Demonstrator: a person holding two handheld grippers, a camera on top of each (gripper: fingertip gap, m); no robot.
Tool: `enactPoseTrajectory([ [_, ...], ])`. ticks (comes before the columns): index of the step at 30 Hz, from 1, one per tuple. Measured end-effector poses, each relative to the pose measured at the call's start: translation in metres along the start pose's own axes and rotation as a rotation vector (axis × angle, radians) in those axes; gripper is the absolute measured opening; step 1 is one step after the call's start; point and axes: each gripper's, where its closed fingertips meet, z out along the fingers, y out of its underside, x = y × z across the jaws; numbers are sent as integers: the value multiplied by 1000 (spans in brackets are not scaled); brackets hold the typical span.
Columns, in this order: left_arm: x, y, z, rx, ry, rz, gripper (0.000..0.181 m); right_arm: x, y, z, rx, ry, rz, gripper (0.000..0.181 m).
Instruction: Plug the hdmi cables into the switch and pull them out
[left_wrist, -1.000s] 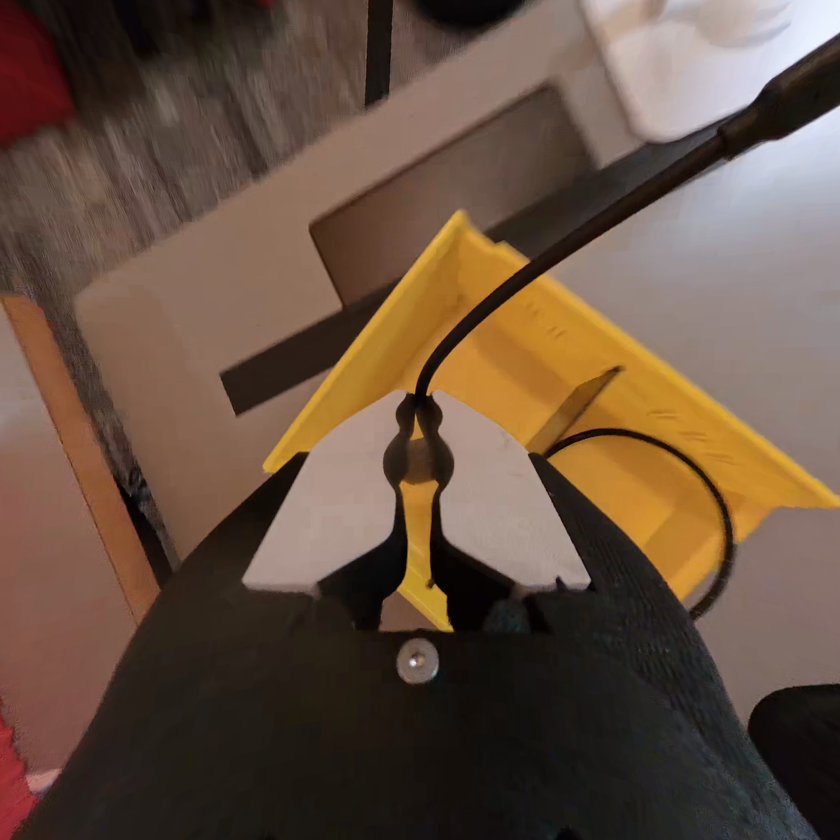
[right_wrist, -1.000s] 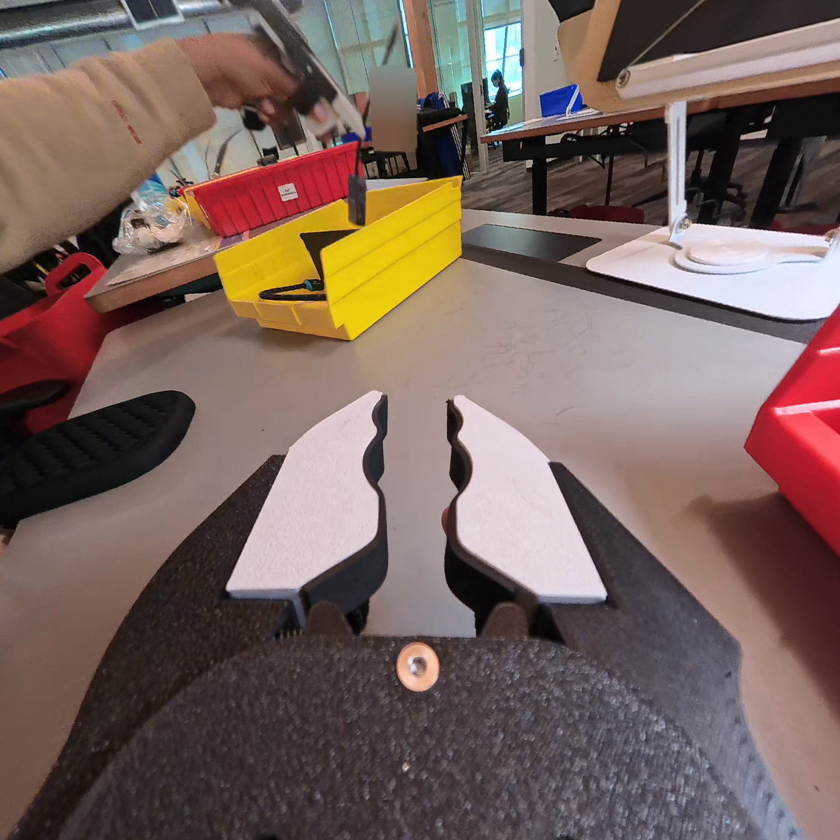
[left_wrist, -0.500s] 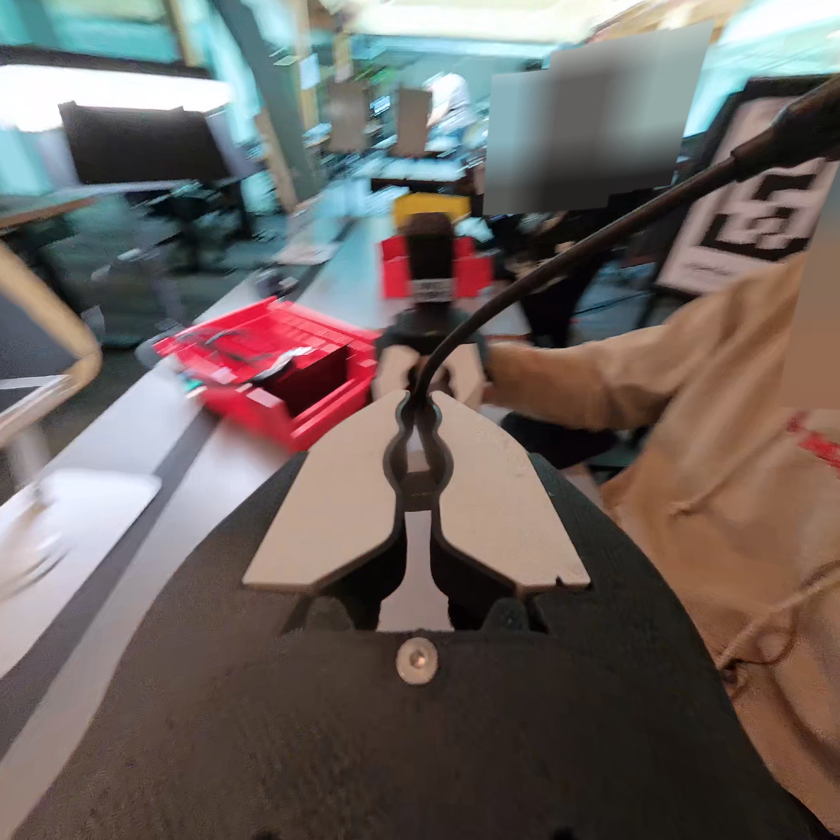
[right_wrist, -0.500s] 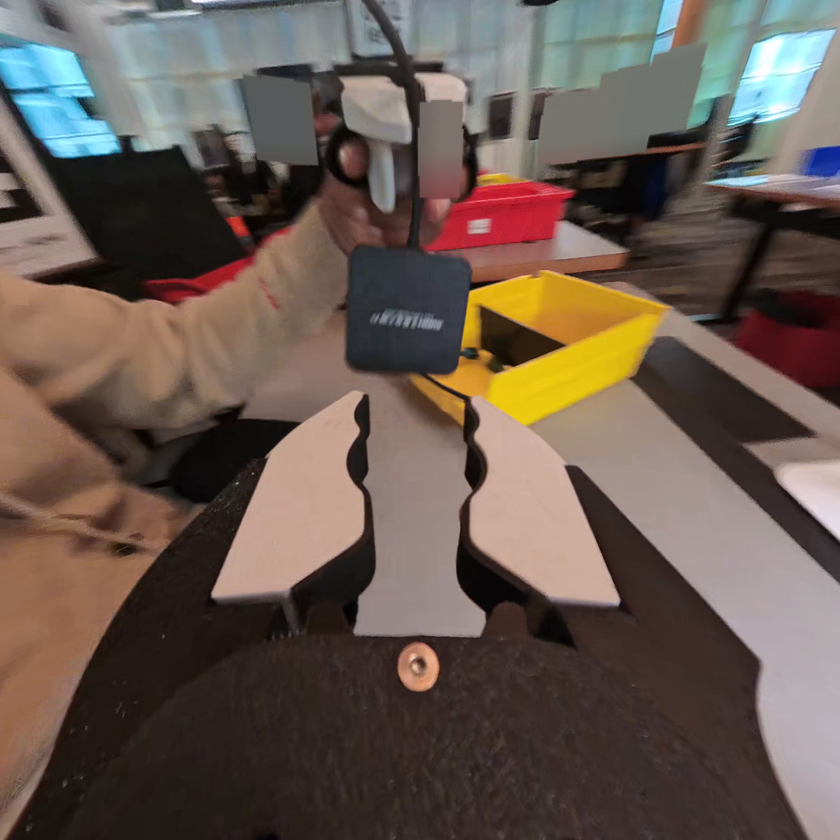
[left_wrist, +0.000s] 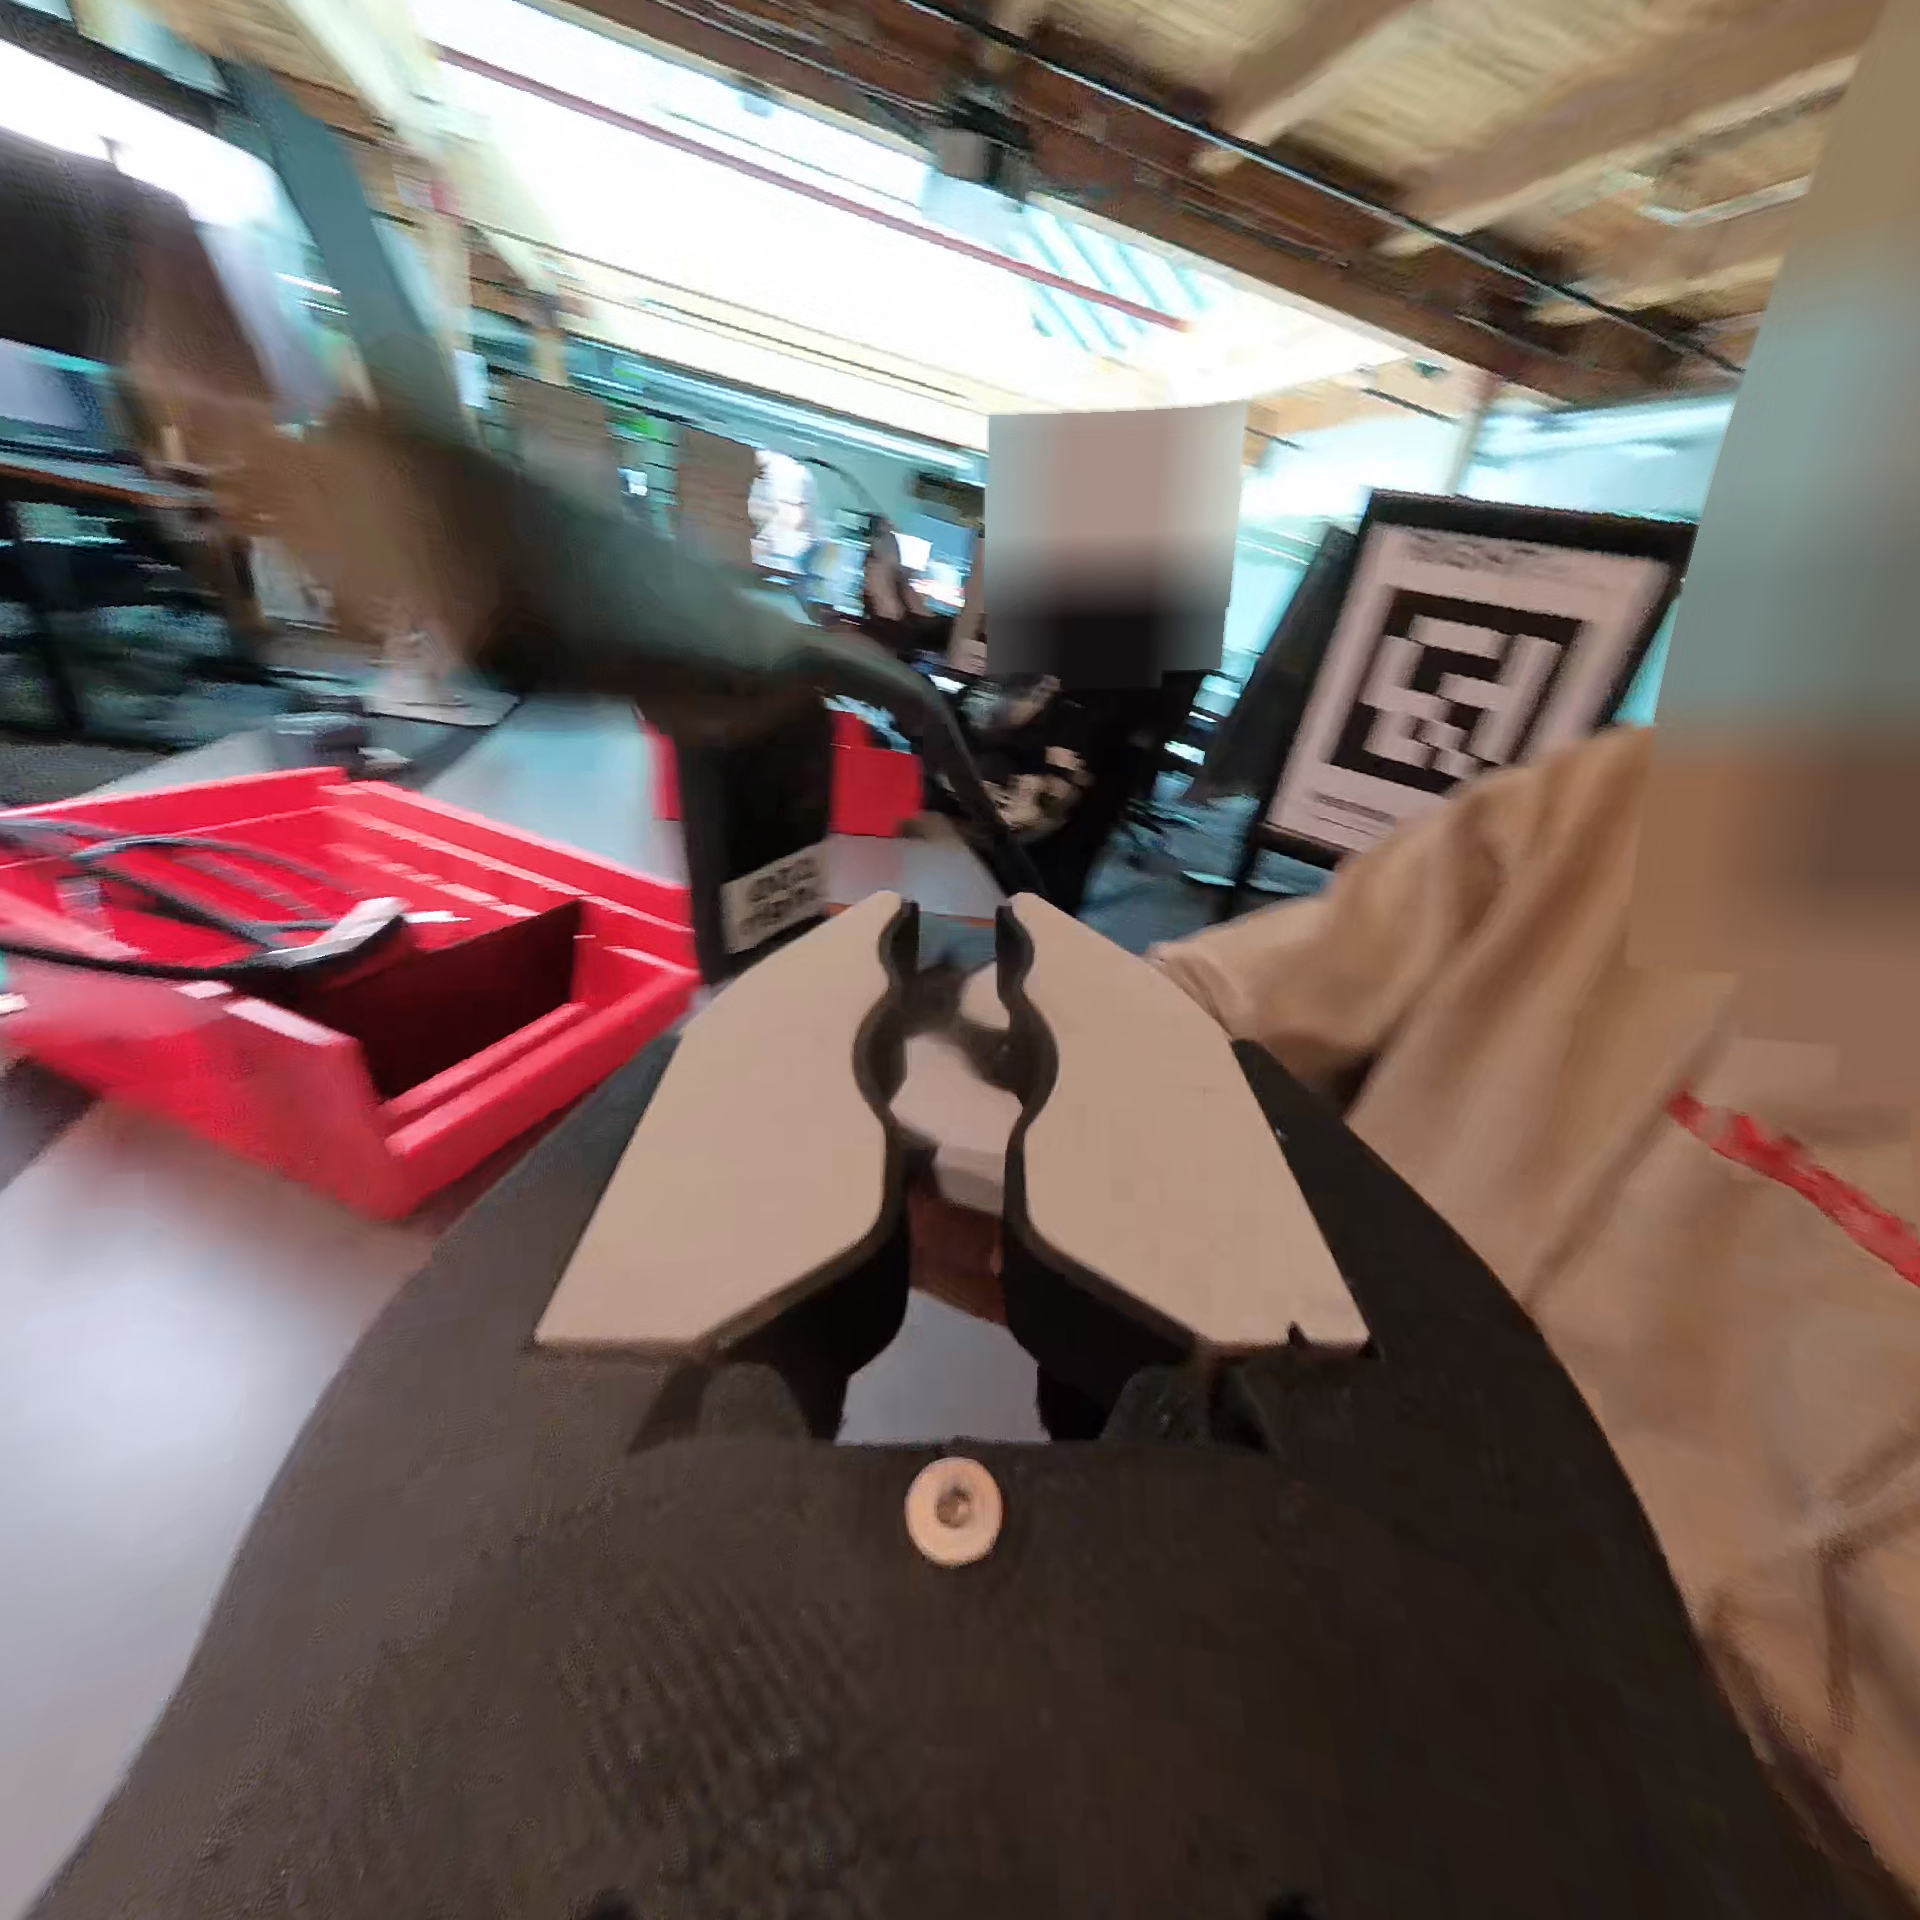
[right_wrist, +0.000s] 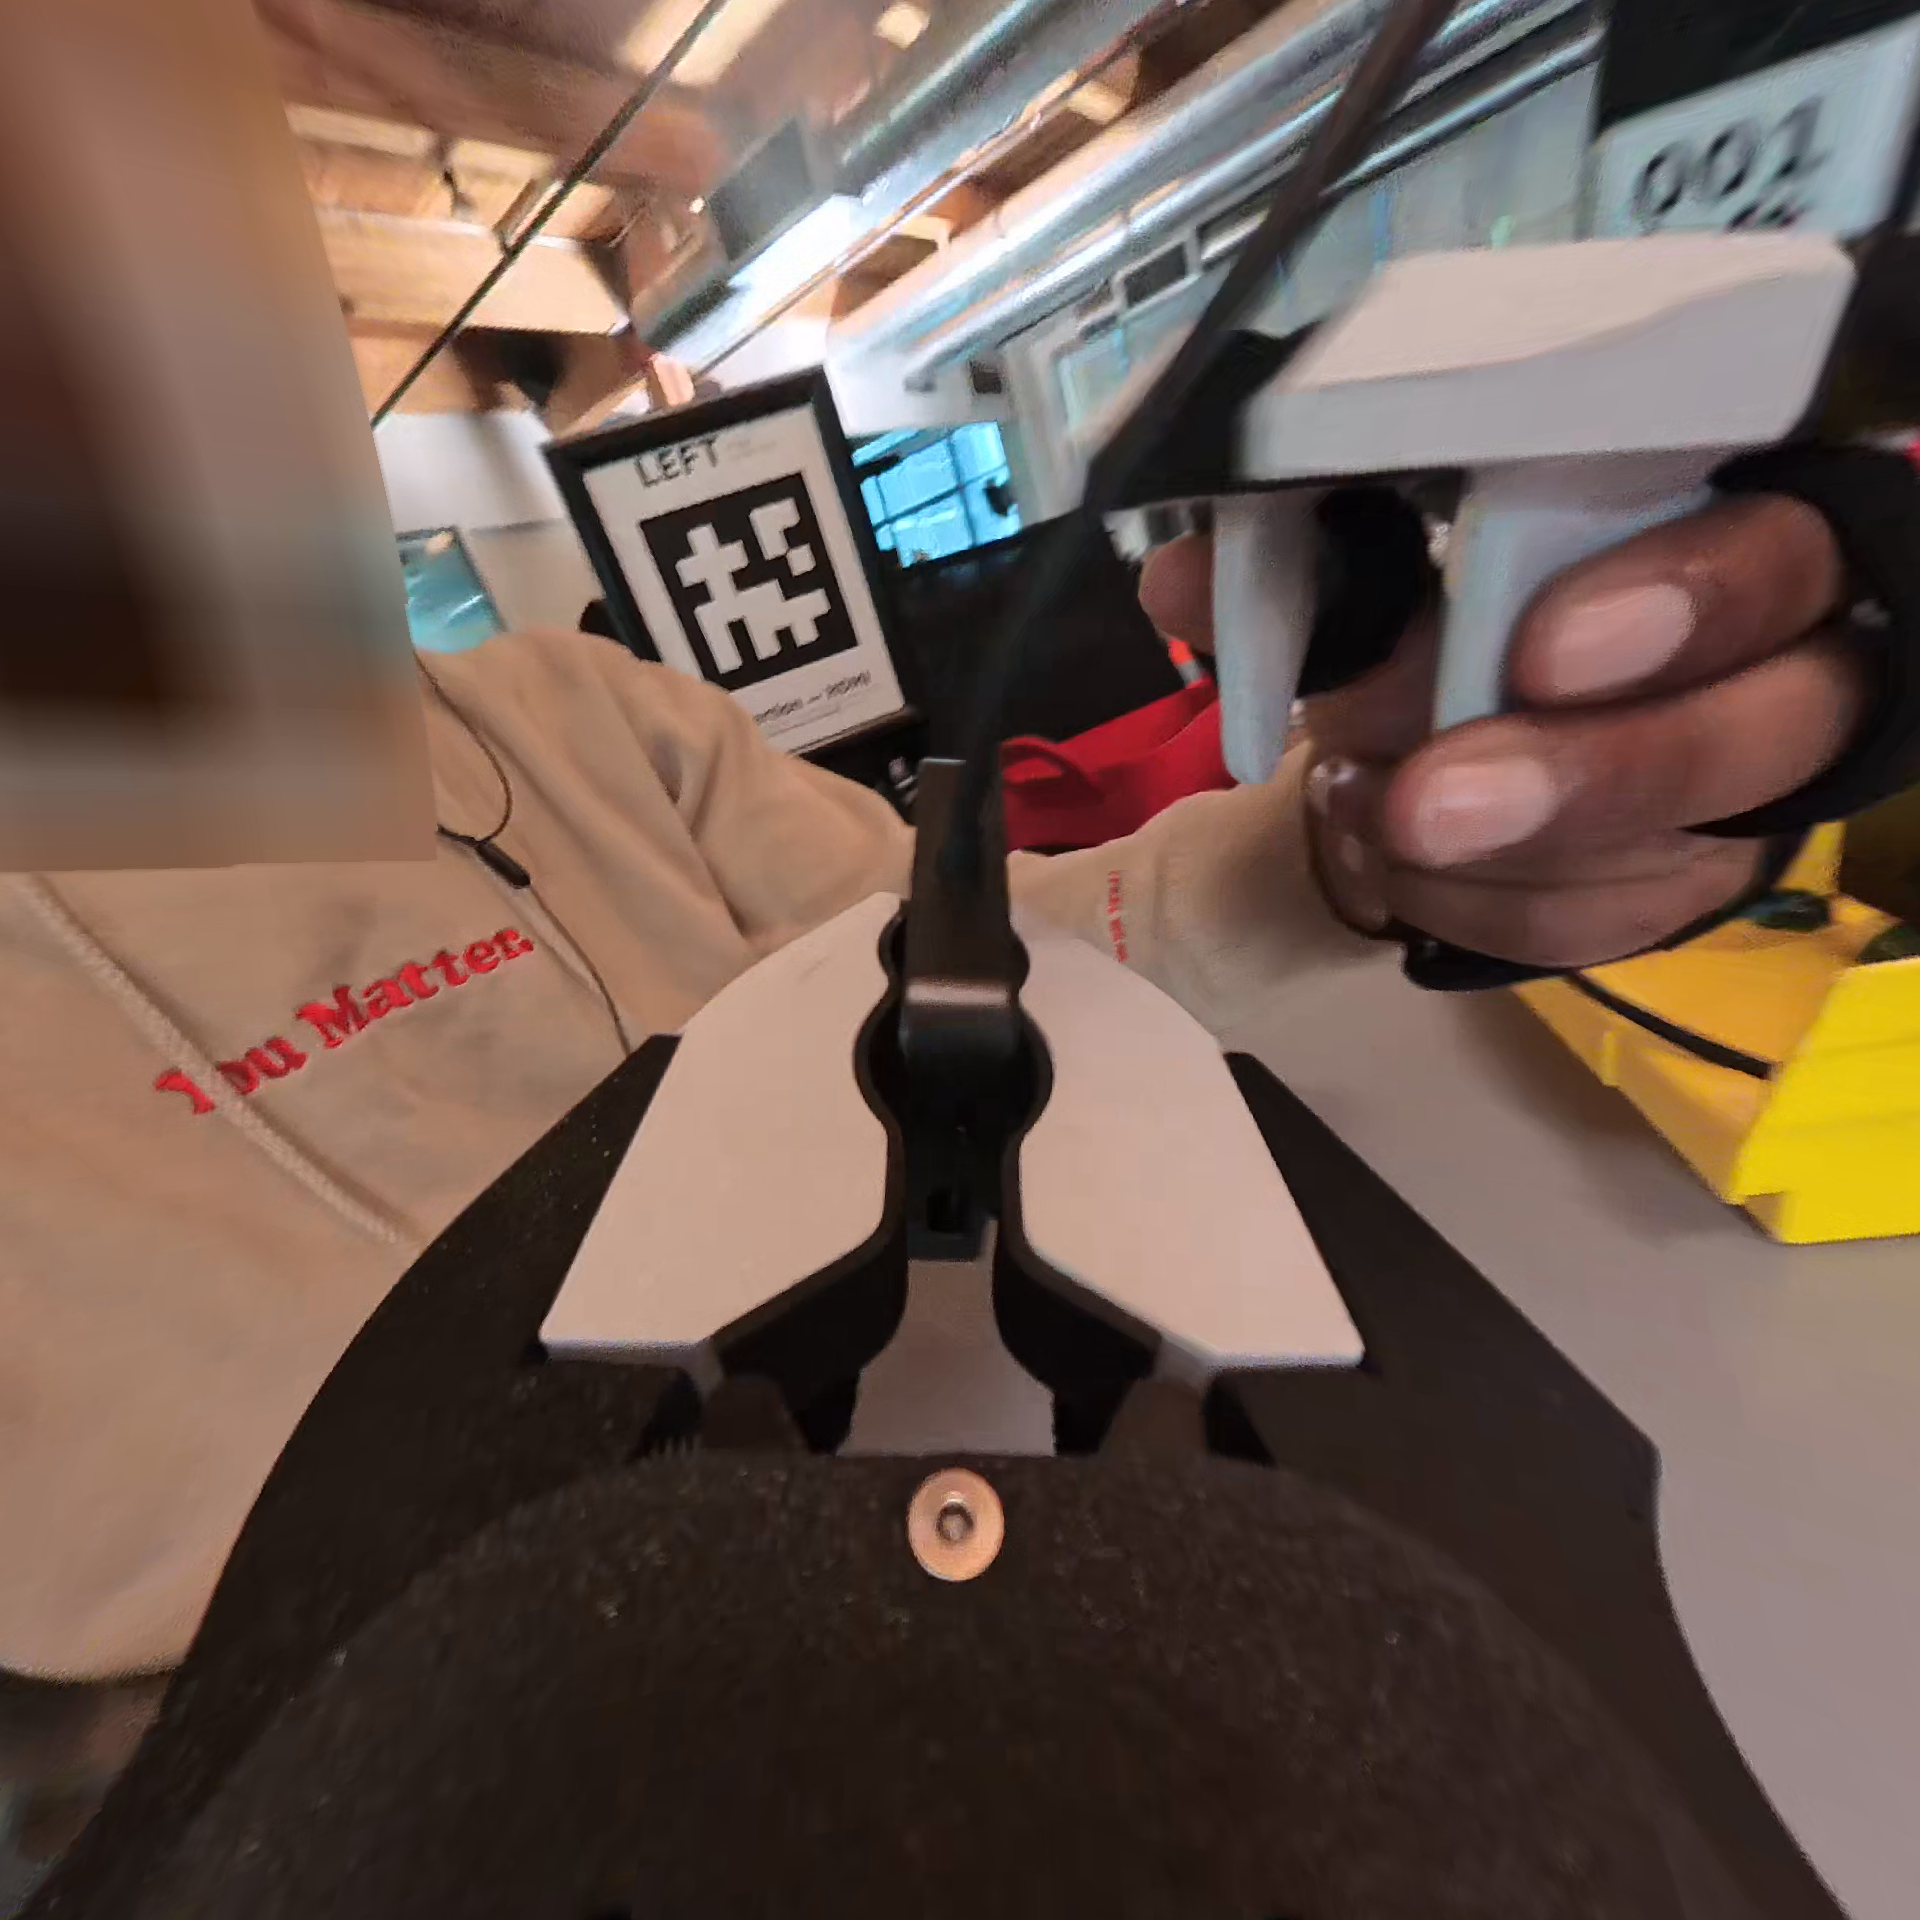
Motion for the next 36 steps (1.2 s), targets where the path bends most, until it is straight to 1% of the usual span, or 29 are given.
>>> enactPoseTrajectory([
  [1, -10, -3, -4, 20, -65, -1, 18, 1, -6, -6, 25, 31, -35, 13],
  [2, -14, -5, -9, 36, -90, -8, 22, 3, -12, -12, 48, 77, -72, 13],
  [4, -12, -5, -13, 42, -67, -46, 27, 4, -29, -24, 90, 168, -143, 13],
  [6, -7, -3, -11, 23, -57, -41, 28, -2, -50, -35, 160, 230, -225, 13],
  [9, 2, 6, 5, -67, -72, 46, 28, -7, -72, -51, 194, 348, -321, 13],
  [11, 5, 11, 18, -134, -118, 128, 26, -9, -79, -59, 188, 418, -374, 14],
  [13, 7, 10, 29, -157, -169, 187, 22, -12, -84, -61, 185, 448, -394, 13],
  [15, 7, 8, 36, -166, -211, 209, 15, -12, -86, -61, 173, 473, -408, 14],
  [18, 3, 7, 36, -182, -257, 255, 14, -10, -85, -60, 160, 500, -420, 13],
  [21, 2, 6, 31, -184, -262, 298, 14, -6, -81, -61, 107, 540, -444, 15],
  [23, 3, 6, 25, -186, -245, 325, 14, -4, -76, -61, 33, 572, -474, 15],
  [26, 3, 7, 15, -174, -219, 306, 14, -1, -64, -63, -87, 619, -509, 18],
  [28, 1, 8, 13, -171, -215, 296, 14, 4, -60, -63, -141, 661, -532, 19],
  [30, -2, 10, 12, -175, -219, 295, 14, 10, -56, -65, -182, 702, -546, 17],
  [33, -6, 13, 11, -173, -228, 300, 15, 14, -54, -67, -204, 724, -546, 16],
  [36, -15, 22, 7, -220, -264, 288, 16, 18, -50, -69, -253, 757, -567, 14],
])
